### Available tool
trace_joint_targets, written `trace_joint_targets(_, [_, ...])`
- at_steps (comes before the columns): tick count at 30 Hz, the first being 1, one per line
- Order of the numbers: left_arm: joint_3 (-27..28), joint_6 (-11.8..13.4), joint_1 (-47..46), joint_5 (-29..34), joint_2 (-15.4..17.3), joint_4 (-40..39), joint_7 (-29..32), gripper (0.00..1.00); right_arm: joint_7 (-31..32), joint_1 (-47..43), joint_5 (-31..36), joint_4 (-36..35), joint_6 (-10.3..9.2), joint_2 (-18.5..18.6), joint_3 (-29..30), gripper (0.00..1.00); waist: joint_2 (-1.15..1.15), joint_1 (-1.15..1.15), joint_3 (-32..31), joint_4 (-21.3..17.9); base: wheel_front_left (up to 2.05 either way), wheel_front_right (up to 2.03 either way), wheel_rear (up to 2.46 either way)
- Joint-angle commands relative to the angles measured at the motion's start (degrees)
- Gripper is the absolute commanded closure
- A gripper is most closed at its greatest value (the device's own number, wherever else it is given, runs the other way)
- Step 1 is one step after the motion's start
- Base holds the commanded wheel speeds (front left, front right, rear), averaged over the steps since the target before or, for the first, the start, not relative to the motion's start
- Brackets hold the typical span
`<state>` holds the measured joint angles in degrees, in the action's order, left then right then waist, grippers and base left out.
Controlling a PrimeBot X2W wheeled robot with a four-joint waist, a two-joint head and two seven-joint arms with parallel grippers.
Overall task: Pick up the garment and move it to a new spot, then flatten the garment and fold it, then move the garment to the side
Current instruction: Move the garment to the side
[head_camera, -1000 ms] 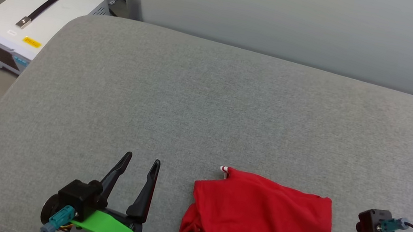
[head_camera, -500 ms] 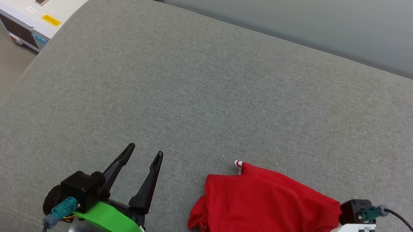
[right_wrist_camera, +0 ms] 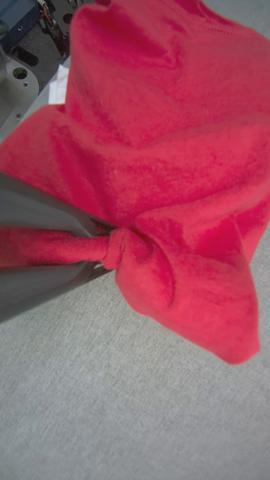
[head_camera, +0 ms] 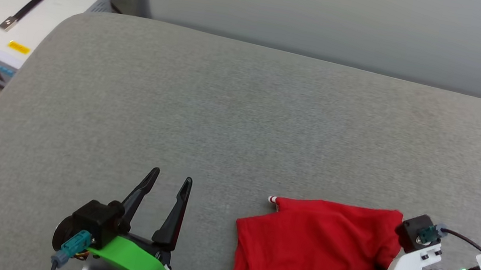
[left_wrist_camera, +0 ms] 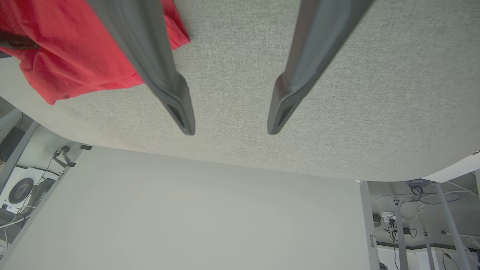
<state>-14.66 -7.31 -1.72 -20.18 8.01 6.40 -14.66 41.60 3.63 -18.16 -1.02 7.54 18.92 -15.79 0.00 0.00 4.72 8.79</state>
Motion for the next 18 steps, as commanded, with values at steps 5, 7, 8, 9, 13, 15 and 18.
trace_joint_targets(5, [-1.24, -0.17, 0.33, 0.11, 0.18, -1.29, -0.34, 0.00, 2.14, 4.23, -0.89, -3.76, -0.05, 8.98, -4.45, 1.00, 0.00, 0.00, 0.24, -7.88, 0.00, 0.00, 0.00])
trace_joint_targets(7, [-2.07, -0.17, -0.17, 0.28, 0.26, -1.61, -0.34, 0.00, 2.52, 5.61, -1.39, -4.36, -0.05, 12.57, -5.70, 1.00, 0.00, 0.00, 1.18, -9.92, 0.00, 0.00, 0.00])
trace_joint_targets(8, [-2.52, -0.17, -0.57, 0.33, 0.30, -1.84, -0.34, 0.00, 2.52, 6.41, -1.64, -4.56, -0.05, 14.35, -6.04, 1.00, 0.00, 0.00, 1.82, -11.03, 0.00, 0.00, 0.00])
trace_joint_targets(9, [-2.81, -0.17, -0.90, 0.38, 0.32, -2.06, -0.34, 0.00, 2.45, 7.10, -1.84, -4.74, -0.05, 15.74, -6.38, 1.00, 0.00, 0.00, 2.45, -11.93, 0.00, 0.00, 0.00])
trace_joint_targets(13, [-3.98, -0.17, -3.05, 0.81, 0.55, -3.23, -0.34, 0.00, 1.09, 10.26, -2.25, -3.92, -0.05, 21.68, -6.40, 1.00, 0.00, 0.00, 6.02, -15.37, 0.00, 0.00, 0.00])
trace_joint_targets(15, [-4.69, -0.17, -4.34, 1.10, 0.82, -3.90, -0.34, 0.00, -0.12, 11.59, -2.58, -2.62, -0.05, 23.80, -5.40, 1.00, 0.00, 0.00, 8.19, -16.88, 0.00, 0.00, 0.00])
trace_joint_targets(18, [-5.71, -0.17, -6.52, 1.70, 1.53, -5.25, -0.34, 0.00, -2.93, 13.74, -2.65, 0.49, -0.05, 26.77, -3.36, 1.00, 0.00, 0.00, 12.11, -18.97, 0.00, 0.00, 0.00])
